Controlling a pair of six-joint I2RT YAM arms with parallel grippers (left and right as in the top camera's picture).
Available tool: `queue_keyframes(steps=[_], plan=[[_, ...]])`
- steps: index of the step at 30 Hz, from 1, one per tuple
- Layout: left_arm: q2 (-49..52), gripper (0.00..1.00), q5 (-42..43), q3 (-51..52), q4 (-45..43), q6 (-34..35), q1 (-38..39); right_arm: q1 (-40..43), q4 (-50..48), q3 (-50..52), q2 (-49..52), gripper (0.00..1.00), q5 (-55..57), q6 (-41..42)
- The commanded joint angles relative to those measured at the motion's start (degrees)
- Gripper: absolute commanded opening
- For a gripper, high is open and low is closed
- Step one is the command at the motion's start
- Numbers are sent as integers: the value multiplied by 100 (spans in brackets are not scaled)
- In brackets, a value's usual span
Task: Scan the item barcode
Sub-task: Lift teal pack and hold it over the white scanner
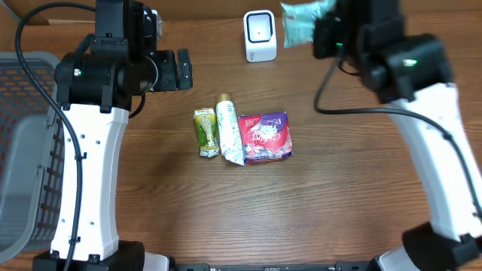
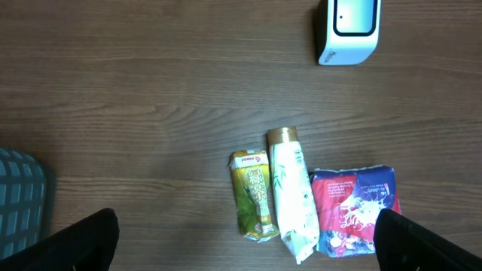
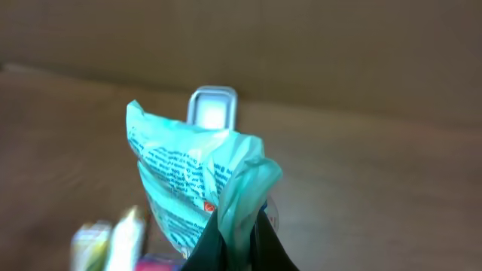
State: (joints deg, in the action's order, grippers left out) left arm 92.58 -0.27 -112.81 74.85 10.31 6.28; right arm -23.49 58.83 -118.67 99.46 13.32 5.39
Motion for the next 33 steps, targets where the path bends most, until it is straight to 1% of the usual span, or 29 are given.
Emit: queue_keyframes(steps=[1,3,5,10,16,18,19,22,24,27,30,33], plan=[[9,100,-33,-52,-7,-48,11,-245,-492,-92,599,4,1954,-295],[9,100,-33,-52,-7,-48,11,-310,-870,-92,907,4,2293,-535],[9,99,-33,-52,-7,-48,11,-348,-1287,-92,1226,4,2415,-1010],[9,100,-33,-52,-7,-48,11,-417,-2234,-92,2020,4,2413,-2911],[9,100,-33,-52,-7,-48,11,-455,-3438,-92,2723,4,2406,-4393],[9,100,-33,-52,-7,-48,11,-481,-3794,-90,2940,4,2380,-5025],[9,99,-33,-52,-7,-48,11,-507,-4098,-90,3106,4,2393,-5541],[9,100,-33,-52,-7,-48,11,-514,-4579,-87,3340,4,2389,-6288],[9,99,-33,-52,-7,-48,11,-511,-4868,-87,3462,4,2389,-6513],[9,99,-33,-52,-7,-48,11,-522,-5209,-87,3606,4,2387,-6594],[9,100,-33,-52,-7,-48,11,-560,-5248,-87,3692,4,2369,-6887],[9,100,-33,-52,-7,-48,11,-586,-5259,-87,3722,4,2343,-6913]])
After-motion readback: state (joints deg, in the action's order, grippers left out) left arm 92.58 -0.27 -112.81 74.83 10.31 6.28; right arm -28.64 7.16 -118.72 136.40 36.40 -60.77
